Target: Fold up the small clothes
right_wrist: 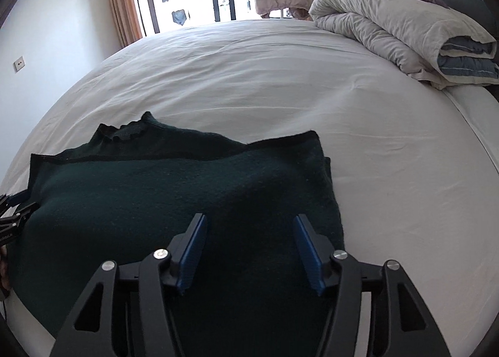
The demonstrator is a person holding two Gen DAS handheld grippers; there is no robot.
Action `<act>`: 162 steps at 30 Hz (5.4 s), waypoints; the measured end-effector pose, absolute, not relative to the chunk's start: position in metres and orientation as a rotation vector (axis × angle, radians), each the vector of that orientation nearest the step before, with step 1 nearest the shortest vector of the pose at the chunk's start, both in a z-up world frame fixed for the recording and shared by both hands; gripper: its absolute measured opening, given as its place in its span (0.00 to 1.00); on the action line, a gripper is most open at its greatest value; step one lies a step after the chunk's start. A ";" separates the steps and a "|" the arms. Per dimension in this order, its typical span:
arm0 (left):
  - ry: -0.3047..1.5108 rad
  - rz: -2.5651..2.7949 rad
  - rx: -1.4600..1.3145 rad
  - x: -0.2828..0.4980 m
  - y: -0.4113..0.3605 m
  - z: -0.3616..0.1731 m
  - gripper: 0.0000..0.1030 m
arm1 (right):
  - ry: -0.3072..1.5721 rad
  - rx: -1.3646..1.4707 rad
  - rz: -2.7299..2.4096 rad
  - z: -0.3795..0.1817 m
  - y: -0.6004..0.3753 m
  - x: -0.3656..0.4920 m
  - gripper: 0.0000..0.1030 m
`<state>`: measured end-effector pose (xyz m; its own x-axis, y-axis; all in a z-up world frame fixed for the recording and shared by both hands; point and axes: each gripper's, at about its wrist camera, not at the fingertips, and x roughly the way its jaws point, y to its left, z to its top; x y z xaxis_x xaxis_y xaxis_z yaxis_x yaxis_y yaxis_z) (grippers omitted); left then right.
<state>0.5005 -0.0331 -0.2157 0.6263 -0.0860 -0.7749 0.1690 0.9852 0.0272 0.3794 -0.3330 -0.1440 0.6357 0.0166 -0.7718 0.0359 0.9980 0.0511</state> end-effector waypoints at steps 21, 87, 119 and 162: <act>0.961 -0.313 -0.158 0.577 0.028 -0.198 0.49 | 0.791 0.179 0.086 -0.142 -0.332 0.341 0.59; 0.897 -0.081 -0.153 0.576 0.041 -0.215 0.08 | 0.825 0.172 0.031 -0.145 -0.331 0.399 0.57; 0.863 -0.163 0.144 0.497 -0.028 -0.213 0.09 | 0.770 0.479 -0.026 -0.167 -0.378 0.316 0.19; 0.859 -0.294 -0.263 0.406 0.001 -0.210 0.10 | 0.657 0.656 0.239 -0.147 -0.284 0.289 0.60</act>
<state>0.4057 0.0013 -0.2103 0.6180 -0.3566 -0.7006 0.1473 0.9280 -0.3423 0.2891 -0.2839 -0.1471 0.7735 0.4037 -0.4885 -0.0045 0.7743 0.6328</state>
